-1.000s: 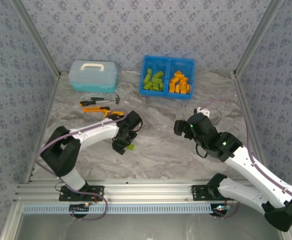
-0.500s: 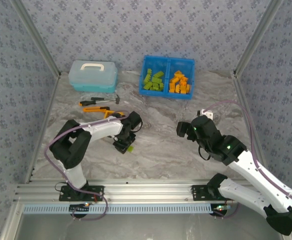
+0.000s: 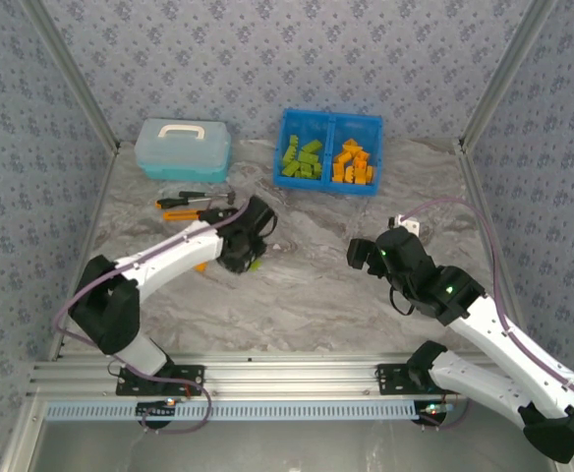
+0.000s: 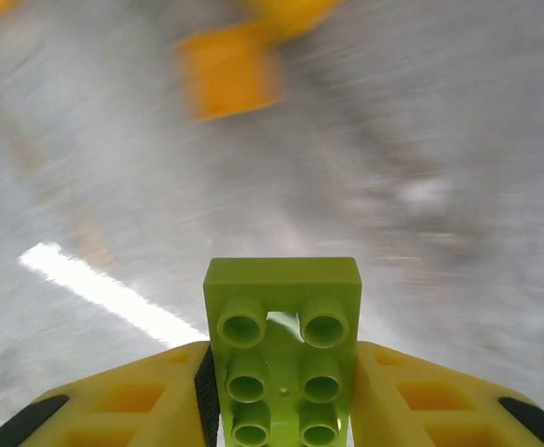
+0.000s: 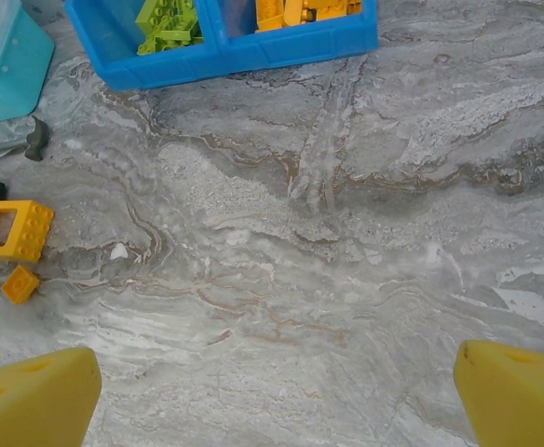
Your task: Sort the legos into containers by color
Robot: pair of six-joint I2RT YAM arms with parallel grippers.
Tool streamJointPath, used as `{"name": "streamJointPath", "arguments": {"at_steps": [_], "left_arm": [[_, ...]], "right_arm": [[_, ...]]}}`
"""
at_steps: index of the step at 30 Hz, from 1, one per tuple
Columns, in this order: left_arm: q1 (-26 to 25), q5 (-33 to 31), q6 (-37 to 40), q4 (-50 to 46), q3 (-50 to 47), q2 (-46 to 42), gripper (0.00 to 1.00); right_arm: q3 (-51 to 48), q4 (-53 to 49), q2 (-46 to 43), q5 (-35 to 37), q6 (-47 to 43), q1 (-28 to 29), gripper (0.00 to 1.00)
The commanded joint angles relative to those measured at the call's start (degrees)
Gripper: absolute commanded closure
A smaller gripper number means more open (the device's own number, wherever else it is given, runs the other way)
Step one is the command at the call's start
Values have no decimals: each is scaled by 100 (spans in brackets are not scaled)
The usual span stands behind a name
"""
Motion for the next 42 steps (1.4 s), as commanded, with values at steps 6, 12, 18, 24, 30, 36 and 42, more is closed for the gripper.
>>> {"name": "streamJointPath", "arguments": {"at_steps": [6,12,18,24,30,36,42], "left_arm": [[190,-536,3979,1054,2764,1507,61],[654,-225,4710,931,5477,3687,61],[881,-83,4663,637,8219,5696,60],[888,227,4756,2045,8285,6078,38],[882,182,4725,1599,8531,5339,28],[870,618,5104,148,7550,3474,26],[900,558,5878,481,3268,221,18]], "right_arm": [[6,-63,-25,23,295,75,0],[47,-321,-122,48,434,132,0],[-28,-323,-225,32,593,211,0],[-16,-323,-231,46,636,302,0],[25,-183,-203,53,409,343,0],[241,693,482,-585,-588,443,0],[1193,1346,2341,-1506,-1466,664,0]]}}
